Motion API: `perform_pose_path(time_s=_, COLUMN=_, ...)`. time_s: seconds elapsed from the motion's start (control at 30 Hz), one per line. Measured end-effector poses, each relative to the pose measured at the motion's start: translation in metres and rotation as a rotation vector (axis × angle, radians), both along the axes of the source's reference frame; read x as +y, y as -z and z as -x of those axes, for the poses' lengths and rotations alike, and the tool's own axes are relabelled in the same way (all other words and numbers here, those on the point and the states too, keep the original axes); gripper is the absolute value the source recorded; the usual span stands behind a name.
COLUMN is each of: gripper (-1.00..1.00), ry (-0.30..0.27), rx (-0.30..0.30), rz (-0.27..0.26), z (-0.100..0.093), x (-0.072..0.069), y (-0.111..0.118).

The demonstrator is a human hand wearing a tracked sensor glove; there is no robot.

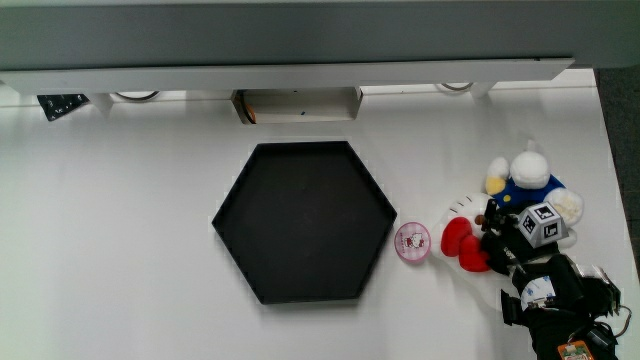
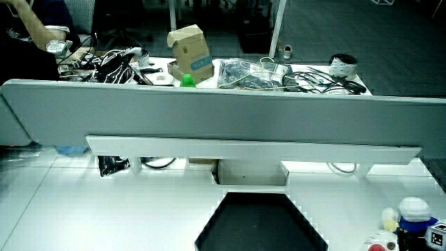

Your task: Pick hello kitty from desk

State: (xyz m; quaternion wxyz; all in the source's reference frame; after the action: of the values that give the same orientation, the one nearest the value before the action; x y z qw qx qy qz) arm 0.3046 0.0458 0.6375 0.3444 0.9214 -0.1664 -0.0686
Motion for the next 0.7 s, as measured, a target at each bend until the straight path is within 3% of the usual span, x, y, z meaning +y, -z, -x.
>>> perform_pose_path(time_s=0.03, gripper=0.85, ry=-0.008, rx=-0.004, rz=-0.021, z=-0.003, x=0.001, y=-0.002)
perform_pose_path(time_s=0.1, gripper=0.93, ry=-0.017, rx=-0.027, rz=0.01, z=-0.015, x=0.003, y=-0.017)
perform_pose_path(time_s=0.13, gripper=0.96, ry=-0.006, rx=-0.007, rz=-0.024, z=-0.014, x=0.002, y=-0.009)
perform_pose_path(time_s=0.17, gripper=1.0, ry=-0.013, rx=-0.034, rz=-0.012, z=-0.019, x=0.002, y=-0.01)
perform_pose_path(time_s=0.23, gripper=1.0, ry=-0.008, rx=-0.054, rz=-0.035, z=-0.014, x=-0.001, y=0.006)
perform_pose_path(time_s=0.33, gripper=1.0, ry=0.01, rx=-0.04, rz=-0.045, z=-0.014, x=-0.002, y=0.009)
perform_pose_path(time_s=0.6, gripper=1.0, ry=0.05, rx=-0.037, rz=-0.011, z=-0.02, x=-0.007, y=0.029)
perform_pose_path(time_s=0.7, gripper=1.0, ry=0.063, rx=-0.047, rz=-0.068, z=-0.02, x=-0.013, y=0.039)
